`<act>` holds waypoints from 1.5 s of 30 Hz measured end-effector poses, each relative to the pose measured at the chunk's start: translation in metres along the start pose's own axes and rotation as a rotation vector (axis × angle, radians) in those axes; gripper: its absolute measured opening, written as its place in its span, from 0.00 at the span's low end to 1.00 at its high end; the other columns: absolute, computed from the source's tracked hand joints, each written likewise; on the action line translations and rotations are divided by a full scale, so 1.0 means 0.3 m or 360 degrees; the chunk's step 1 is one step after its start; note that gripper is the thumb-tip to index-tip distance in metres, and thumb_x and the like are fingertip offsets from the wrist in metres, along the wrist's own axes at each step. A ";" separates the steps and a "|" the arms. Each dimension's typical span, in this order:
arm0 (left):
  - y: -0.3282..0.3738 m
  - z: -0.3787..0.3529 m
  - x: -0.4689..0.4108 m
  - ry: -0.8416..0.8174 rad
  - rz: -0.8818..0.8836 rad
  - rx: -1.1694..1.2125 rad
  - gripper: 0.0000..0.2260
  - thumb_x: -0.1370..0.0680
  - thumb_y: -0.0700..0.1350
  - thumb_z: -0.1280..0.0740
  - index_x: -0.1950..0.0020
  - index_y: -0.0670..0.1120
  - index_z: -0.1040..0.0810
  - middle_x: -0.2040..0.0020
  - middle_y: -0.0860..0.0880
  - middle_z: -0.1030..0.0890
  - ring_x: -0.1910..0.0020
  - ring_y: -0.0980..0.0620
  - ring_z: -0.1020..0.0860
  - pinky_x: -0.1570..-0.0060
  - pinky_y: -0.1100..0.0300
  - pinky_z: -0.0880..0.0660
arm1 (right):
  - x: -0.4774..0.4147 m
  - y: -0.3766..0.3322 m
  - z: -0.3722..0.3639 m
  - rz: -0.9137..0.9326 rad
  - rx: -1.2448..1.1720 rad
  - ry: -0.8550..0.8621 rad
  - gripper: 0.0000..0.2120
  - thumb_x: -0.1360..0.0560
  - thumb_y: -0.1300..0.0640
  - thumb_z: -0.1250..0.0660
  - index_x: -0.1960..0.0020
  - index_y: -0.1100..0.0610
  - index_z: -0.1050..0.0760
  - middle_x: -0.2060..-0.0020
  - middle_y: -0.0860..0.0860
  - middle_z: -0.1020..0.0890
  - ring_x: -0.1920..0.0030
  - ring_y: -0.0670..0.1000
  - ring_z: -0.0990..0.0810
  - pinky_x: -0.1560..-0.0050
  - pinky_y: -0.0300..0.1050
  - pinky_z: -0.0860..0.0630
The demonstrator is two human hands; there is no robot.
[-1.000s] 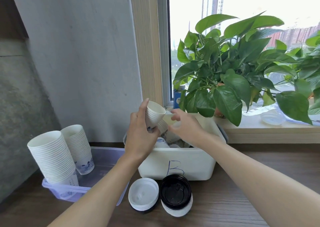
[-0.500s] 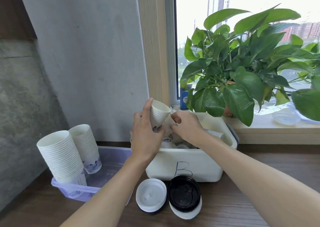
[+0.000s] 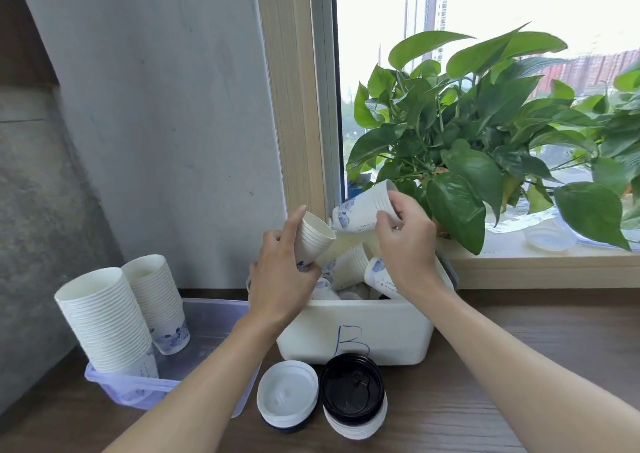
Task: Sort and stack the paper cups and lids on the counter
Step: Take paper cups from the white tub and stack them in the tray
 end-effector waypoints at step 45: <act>-0.015 -0.047 -0.016 -0.0191 -0.0369 0.0147 0.44 0.24 0.47 0.26 0.27 0.79 0.51 0.40 0.55 0.28 0.43 0.53 0.27 0.45 0.56 0.28 | 0.034 -0.002 -0.098 -0.0141 -0.0123 -0.0763 0.23 0.21 0.53 0.35 0.29 0.57 0.33 0.44 0.48 0.19 0.44 0.49 0.20 0.41 0.44 0.25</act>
Point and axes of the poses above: each hand's wrist, its own x-axis away from the middle knuckle, its own z-axis out of the back of the hand, y = z × x, the point moved 5 cm from there along -x, towards the middle knuckle
